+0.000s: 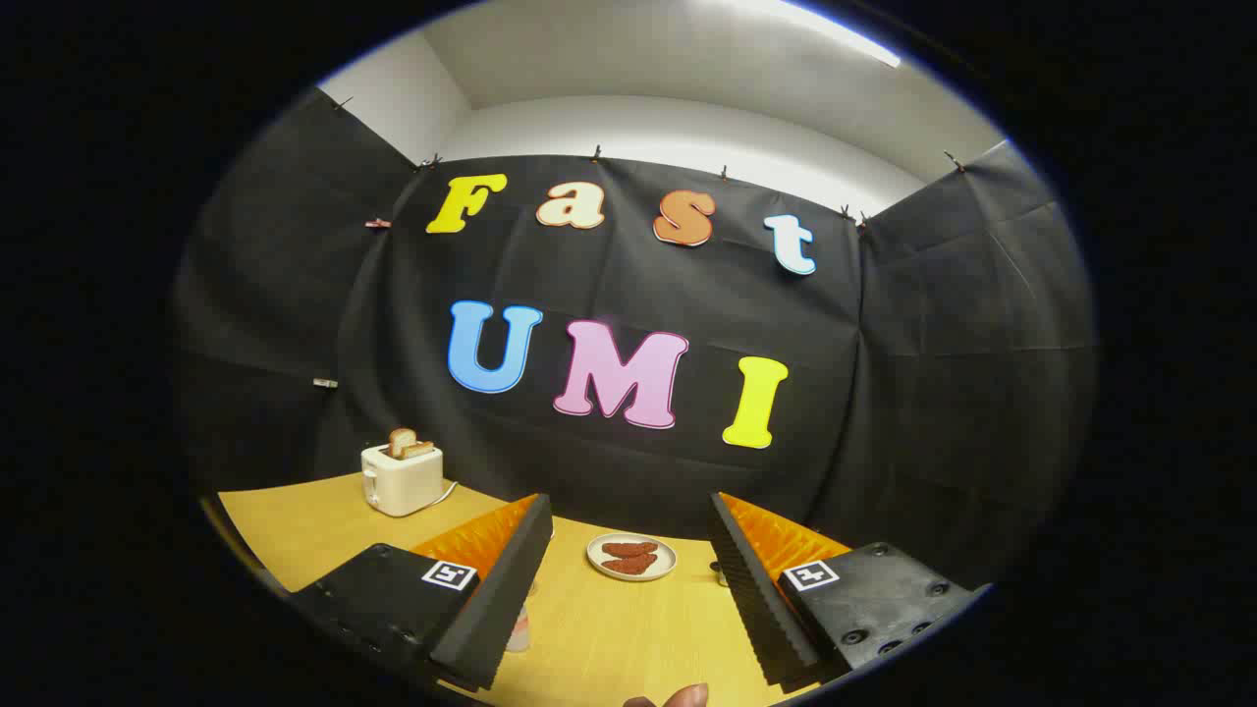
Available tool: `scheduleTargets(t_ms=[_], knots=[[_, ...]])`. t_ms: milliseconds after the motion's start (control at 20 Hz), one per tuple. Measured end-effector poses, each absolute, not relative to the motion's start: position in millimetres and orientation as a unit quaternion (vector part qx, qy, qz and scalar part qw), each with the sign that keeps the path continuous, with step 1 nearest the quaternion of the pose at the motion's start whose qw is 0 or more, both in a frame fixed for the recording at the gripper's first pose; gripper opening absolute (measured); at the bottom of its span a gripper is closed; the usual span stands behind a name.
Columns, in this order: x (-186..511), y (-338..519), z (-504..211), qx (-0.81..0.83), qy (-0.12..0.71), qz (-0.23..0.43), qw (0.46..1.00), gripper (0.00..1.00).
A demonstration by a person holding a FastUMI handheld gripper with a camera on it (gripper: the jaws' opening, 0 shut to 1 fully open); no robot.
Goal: Take the bottle from table, then pour the juice into the cup, finally place the bottle on the coaster
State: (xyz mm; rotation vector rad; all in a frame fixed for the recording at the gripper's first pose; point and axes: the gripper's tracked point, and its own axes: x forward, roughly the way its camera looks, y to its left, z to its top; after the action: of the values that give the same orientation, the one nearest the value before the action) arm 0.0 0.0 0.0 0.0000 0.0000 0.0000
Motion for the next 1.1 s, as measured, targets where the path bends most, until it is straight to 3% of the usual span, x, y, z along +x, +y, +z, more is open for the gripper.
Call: scheduleTargets(t_ms=[450,1100], knots=[[28,39,-9,-0.013,-0.003,-0.061,0.998,0.97],[31,81,-30,0.005,-0.010,-0.040,0.999,0.97]])
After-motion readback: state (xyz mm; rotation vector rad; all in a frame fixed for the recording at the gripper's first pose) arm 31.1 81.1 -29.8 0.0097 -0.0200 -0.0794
